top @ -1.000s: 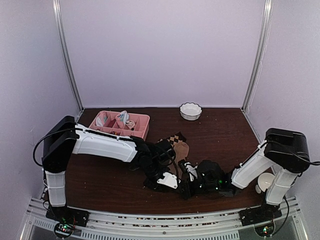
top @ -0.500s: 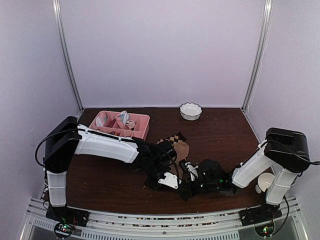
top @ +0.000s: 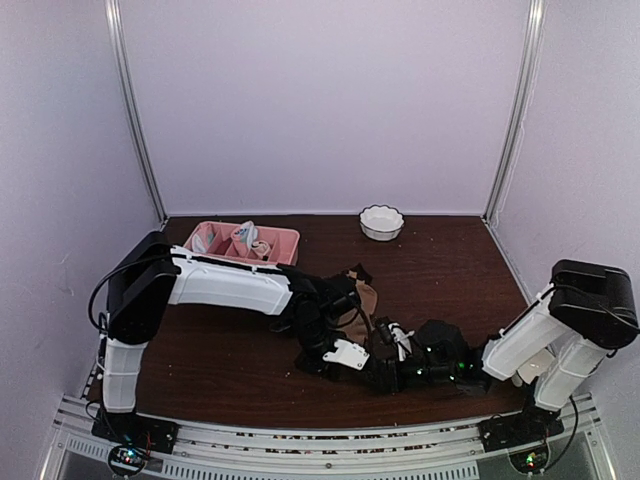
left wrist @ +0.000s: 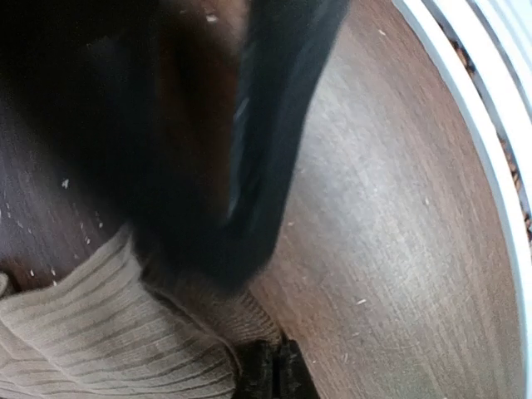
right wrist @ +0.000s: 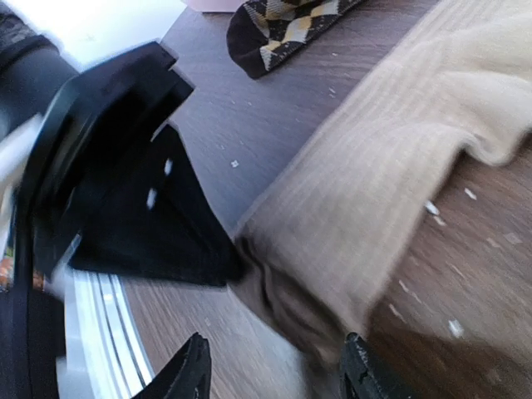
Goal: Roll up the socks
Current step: Roll the sock at the center of the board.
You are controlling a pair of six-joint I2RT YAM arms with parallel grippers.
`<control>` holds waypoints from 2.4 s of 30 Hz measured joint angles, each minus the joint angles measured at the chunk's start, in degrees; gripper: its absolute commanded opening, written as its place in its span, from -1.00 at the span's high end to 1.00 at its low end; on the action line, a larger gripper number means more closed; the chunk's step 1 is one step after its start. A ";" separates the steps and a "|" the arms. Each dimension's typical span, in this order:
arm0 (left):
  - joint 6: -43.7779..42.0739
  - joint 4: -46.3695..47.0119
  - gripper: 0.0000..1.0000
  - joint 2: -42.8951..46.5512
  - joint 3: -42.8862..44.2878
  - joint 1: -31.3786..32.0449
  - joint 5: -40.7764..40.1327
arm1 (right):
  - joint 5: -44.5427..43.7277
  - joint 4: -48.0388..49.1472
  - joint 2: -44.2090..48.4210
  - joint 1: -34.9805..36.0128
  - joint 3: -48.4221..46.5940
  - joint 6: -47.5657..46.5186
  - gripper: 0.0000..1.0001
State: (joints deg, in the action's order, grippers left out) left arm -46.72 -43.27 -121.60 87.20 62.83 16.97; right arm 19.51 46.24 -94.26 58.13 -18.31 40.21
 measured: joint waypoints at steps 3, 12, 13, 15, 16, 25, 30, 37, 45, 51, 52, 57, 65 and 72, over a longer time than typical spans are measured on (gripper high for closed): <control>2.62 -3.89 1.00 -2.40 3.63 -1.84 3.96 | -3.41 0.02 3.56 0.59 3.82 -1.97 -0.07; 7.45 -14.32 1.00 -8.31 11.58 -5.53 13.92 | -19.96 0.24 12.35 13.57 13.29 -15.19 -0.02; 7.65 -15.43 1.00 -8.94 12.39 -5.73 14.56 | -22.62 0.09 12.70 16.22 13.46 -17.64 -0.02; 7.91 -17.42 1.00 -10.21 14.03 -6.03 15.87 | -26.91 -0.66 13.77 21.24 12.81 -22.95 0.01; 7.98 -18.36 1.00 -10.82 14.80 -6.19 16.61 | -28.68 -1.09 14.23 23.02 12.02 -25.44 0.03; 7.65 -26.67 1.00 -15.63 20.57 -6.88 21.66 | -35.28 -6.47 10.84 26.23 0.20 -47.67 0.19; 7.15 -29.57 1.00 -16.85 21.99 -7.56 22.99 | -33.14 -9.01 5.38 25.49 -3.76 -55.34 0.25; 6.49 -31.12 1.00 -17.16 22.12 -7.78 23.08 | -29.05 -11.06 0.90 21.27 -6.95 -60.98 0.33; 6.12 -31.98 1.00 -17.29 22.21 -8.04 23.10 | -25.86 -12.44 -2.67 18.53 -9.70 -63.04 0.46; 5.53 -33.40 1.00 -17.97 23.43 -8.63 23.21 | -25.07 -12.76 -3.50 17.31 -9.94 -61.59 0.62; 5.40 -33.62 1.00 -18.14 23.67 -8.72 23.32 | -25.00 -12.74 -3.69 17.07 -10.12 -60.89 0.63; 4.37 -34.84 1.00 -18.60 24.04 -9.07 24.26 | -25.09 -13.33 -4.33 16.50 -11.04 -58.42 0.62; 3.37 -36.37 0.87 -19.69 25.03 -9.20 24.63 | -24.74 -16.79 -5.11 16.17 -13.77 -57.57 0.90; 4.46 -32.81 -0.08 -15.87 21.14 -11.26 25.22 | -21.88 -18.75 -5.66 15.34 -15.23 -51.89 1.00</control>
State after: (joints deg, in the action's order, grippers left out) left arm -42.26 -76.07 -137.47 108.33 51.57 42.19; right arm -2.37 27.49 -99.92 73.47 -33.54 -11.68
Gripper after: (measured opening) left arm 0.382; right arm 0.014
